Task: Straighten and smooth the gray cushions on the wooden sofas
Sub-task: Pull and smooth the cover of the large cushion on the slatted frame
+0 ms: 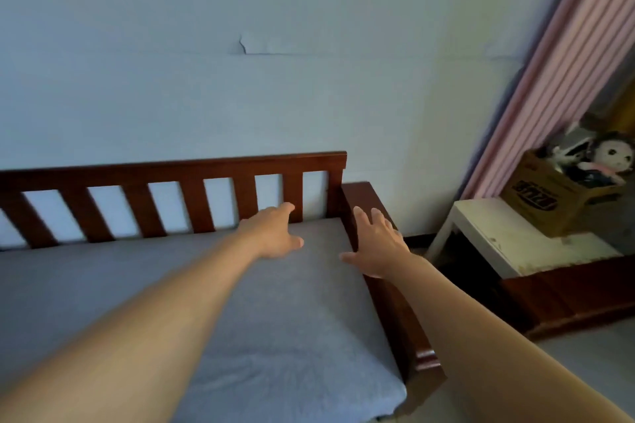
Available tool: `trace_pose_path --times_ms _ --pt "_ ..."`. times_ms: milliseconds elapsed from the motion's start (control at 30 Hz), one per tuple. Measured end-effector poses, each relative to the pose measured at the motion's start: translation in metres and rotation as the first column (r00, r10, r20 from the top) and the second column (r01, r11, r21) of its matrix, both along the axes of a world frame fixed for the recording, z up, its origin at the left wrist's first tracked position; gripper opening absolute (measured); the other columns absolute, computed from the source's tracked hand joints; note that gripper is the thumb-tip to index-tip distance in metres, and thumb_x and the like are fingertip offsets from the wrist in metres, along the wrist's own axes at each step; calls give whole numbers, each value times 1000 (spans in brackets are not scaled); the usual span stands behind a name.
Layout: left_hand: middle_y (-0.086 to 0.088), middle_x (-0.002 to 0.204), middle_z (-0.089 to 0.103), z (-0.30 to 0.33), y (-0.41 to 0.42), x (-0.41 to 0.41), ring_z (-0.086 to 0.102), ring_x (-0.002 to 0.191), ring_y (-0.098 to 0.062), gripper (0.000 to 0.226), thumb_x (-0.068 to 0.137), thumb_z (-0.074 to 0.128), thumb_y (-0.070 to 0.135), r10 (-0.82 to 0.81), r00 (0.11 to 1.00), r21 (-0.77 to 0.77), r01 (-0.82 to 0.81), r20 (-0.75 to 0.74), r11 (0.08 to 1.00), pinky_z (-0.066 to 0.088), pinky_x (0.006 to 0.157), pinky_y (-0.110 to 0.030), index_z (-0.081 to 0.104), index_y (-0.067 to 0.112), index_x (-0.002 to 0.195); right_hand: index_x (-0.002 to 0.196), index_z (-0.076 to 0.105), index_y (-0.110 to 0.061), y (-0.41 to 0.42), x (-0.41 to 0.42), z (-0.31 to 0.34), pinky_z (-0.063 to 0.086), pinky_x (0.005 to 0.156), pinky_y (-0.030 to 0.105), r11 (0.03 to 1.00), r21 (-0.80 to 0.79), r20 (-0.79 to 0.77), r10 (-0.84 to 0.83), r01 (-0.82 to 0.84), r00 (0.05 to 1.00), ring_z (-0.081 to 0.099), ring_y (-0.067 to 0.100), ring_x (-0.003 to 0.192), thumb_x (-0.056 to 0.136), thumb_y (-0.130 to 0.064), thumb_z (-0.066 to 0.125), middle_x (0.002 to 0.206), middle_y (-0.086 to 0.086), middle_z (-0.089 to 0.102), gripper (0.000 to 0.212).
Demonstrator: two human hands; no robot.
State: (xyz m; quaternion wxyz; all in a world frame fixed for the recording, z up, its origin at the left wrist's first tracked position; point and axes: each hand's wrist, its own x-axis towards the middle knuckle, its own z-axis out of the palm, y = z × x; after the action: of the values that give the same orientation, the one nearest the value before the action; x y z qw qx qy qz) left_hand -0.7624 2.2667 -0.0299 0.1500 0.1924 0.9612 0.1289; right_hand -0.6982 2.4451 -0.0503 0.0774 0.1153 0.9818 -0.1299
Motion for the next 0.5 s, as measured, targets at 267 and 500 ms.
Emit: trace_pose_path --times_ms 267,500 --pt "-7 150 35 -1 -155 -16 40 133 -26 72 92 58 40 68 998 -24 -67 20 997 37 106 -41 20 19 150 152 5 -19 -153 -27 -2 20 116 47 997 -38 -10 72 -73 997 13 34 145 85 -45 66 158 17 4 94" --pt "-10 149 35 -8 -244 -22 40 132 -27 72 92 59 38 185 982 -9 -185 47 983 38 104 -37 22 15 149 152 6 -19 -231 -52 -13 21 115 45 984 -33 17 176 -175 984 16 33 144 85 -44 67 157 16 7 95"
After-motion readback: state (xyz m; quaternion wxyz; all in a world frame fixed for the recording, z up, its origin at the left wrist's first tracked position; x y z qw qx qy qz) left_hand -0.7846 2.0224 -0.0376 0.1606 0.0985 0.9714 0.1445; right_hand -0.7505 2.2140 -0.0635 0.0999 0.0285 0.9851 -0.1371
